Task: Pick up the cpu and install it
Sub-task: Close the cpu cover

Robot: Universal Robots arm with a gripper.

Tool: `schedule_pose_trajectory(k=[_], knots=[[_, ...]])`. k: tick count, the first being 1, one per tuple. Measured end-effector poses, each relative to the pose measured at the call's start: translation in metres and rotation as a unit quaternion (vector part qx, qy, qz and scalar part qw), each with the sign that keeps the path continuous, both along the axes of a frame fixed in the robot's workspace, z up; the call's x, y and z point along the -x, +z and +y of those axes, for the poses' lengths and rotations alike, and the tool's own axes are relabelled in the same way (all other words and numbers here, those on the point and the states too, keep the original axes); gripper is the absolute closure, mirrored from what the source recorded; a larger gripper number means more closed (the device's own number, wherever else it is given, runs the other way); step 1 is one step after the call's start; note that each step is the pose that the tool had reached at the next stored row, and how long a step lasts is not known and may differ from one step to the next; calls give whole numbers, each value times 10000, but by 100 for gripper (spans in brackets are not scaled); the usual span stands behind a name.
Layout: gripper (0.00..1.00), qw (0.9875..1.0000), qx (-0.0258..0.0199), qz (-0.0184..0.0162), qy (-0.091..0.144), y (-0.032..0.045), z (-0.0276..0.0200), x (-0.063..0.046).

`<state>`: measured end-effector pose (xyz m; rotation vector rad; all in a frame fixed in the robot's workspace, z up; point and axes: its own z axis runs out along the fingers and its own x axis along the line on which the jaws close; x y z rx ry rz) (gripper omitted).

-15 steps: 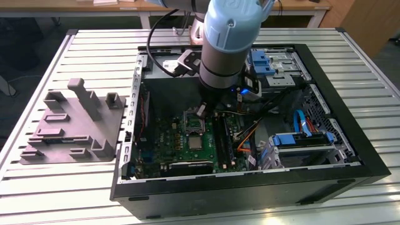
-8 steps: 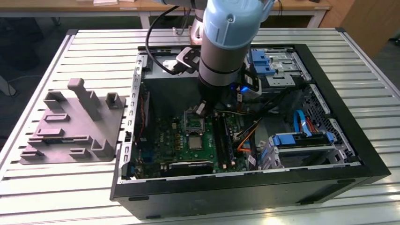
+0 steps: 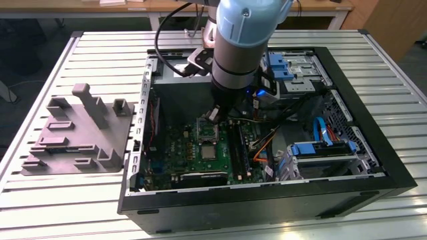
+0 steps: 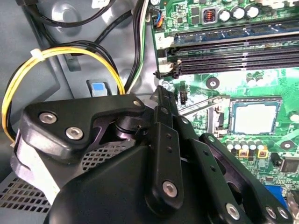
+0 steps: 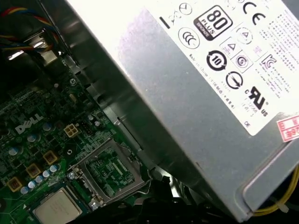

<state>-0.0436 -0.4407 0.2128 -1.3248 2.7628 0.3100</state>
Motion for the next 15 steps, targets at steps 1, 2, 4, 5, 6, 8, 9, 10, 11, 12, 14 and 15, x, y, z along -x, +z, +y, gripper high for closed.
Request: schedule_pose_trajectory(k=[1, 2, 4, 5, 6, 8, 9, 10, 11, 12, 14, 15], knots=[[89, 10000, 21, 0, 2, 6, 0, 0], [89, 10000, 45, 0, 5, 12, 0, 1], [89, 10000, 92, 0, 11, 24, 0, 1], [89, 9999, 116, 0, 14, 30, 0, 2], [89, 9999, 135, 0, 17, 37, 0, 2], [89, 9999, 159, 1, 22, 56, 0, 2], [89, 9999, 165, 1, 24, 65, 0, 3], [89, 9999, 171, 0, 27, 75, 1, 2], [89, 9998, 177, 0, 30, 82, 1, 3], [89, 9998, 184, 0, 34, 88, 2, 4], [89, 9998, 197, 0, 46, 100, 2, 5], [89, 9998, 205, 0, 53, 105, 2, 6]])
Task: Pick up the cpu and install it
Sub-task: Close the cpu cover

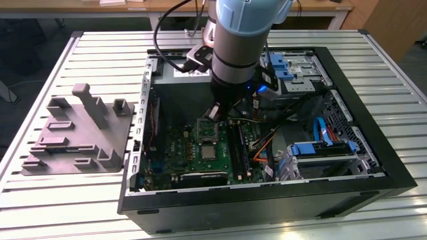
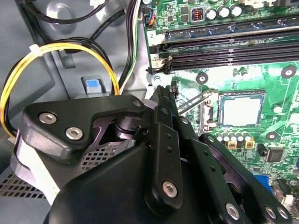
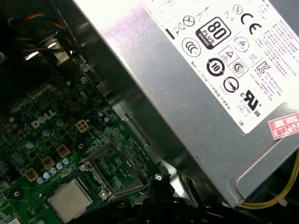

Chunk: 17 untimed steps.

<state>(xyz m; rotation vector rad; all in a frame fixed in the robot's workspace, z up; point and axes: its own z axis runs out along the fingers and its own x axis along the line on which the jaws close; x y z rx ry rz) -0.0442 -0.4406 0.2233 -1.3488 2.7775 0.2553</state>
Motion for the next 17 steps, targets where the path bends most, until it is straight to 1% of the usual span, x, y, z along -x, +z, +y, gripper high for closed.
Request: schedule_pose_trajectory(k=[3, 6, 8, 11, 17], knots=[[89, 10000, 37, 0, 35, 14, 1, 5], [89, 9999, 97, 0, 97, 21, 1, 11], [89, 9998, 120, 0, 134, 29, 0, 11], [89, 9997, 139, 0, 182, 45, 2, 12], [89, 9994, 145, -1, 317, 64, 3, 14]])
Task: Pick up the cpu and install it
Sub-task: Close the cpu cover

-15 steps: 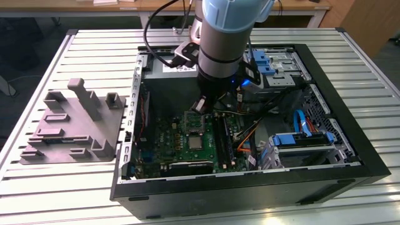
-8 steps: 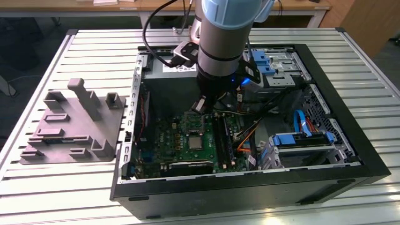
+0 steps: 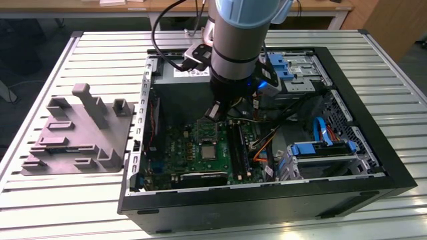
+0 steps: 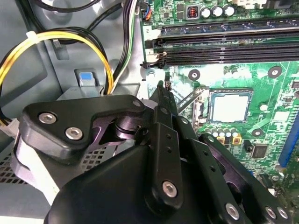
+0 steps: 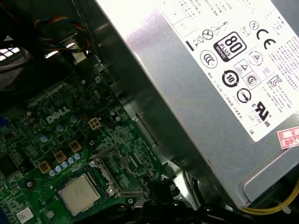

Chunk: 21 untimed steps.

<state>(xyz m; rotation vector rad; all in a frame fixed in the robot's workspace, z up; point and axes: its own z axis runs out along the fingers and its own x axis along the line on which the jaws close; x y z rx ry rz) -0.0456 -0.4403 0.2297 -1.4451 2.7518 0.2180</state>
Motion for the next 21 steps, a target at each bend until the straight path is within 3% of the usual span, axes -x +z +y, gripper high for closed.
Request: schedule_pose_trajectory(k=[11, 17, 21], knots=[[89, 10000, 0, 3, 67, 57, 1, 12], [89, 9996, 5, 3, 270, 61, 0, 26], [89, 9996, 5, 7, 285, 79, 0, 27]])
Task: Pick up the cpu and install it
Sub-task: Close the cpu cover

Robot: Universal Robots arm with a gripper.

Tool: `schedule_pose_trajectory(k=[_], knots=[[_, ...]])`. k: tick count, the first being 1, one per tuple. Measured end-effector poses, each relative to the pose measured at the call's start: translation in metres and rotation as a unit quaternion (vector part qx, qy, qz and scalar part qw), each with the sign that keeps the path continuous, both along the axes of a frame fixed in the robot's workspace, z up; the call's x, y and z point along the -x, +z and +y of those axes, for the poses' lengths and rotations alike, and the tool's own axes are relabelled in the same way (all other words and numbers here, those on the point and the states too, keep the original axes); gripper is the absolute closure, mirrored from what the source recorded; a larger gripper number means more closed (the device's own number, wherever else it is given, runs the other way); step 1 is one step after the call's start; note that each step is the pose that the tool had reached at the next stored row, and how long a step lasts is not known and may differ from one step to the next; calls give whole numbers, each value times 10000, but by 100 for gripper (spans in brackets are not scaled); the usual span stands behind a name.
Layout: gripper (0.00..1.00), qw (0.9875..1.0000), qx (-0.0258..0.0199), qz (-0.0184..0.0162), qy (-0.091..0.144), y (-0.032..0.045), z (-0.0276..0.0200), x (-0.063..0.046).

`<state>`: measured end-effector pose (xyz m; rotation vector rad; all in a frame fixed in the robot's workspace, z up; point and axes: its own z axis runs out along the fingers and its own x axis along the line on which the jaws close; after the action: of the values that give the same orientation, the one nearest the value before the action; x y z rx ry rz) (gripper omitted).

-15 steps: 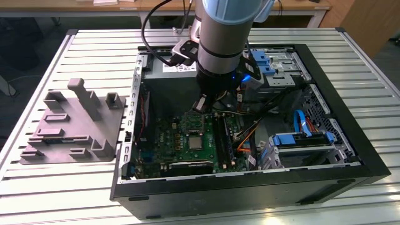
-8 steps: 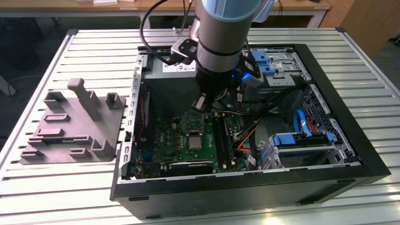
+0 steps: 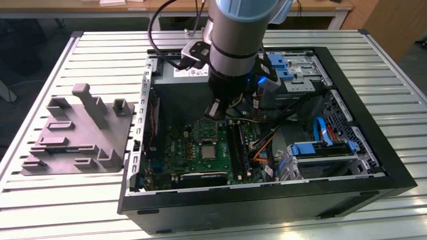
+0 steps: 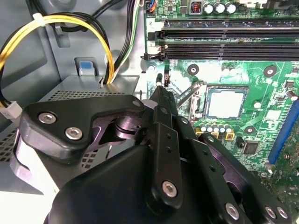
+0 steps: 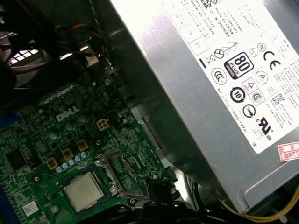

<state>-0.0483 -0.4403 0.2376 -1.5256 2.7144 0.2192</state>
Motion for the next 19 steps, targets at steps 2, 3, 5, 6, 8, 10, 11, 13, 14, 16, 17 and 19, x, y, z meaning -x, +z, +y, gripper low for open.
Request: schedule_pose_trajectory(k=[2, 3, 5, 6, 8, 10, 11, 13, 14, 16, 17, 19], knots=[[89, 10000, -1, 3, 1, 8, 0, 0], [89, 10000, -2, 3, 6, 9, 0, 0], [89, 10000, -1, 6, 35, 10, 0, 0], [89, 10000, 0, 8, 52, 12, 0, 0], [89, 10000, 2, 11, 74, 19, 0, 1], [89, 10000, 0, 13, 89, 25, 0, 1], [89, 10000, -1, 13, 94, 28, 0, 2], [89, 9999, -1, 13, 103, 30, 0, 3], [89, 9999, -1, 14, 108, 31, 0, 4], [89, 9999, 0, 15, 116, 35, 0, 5], [89, 9999, 0, 15, 119, 37, 0, 6], [89, 9999, 0, 17, 128, 40, 0, 7]])
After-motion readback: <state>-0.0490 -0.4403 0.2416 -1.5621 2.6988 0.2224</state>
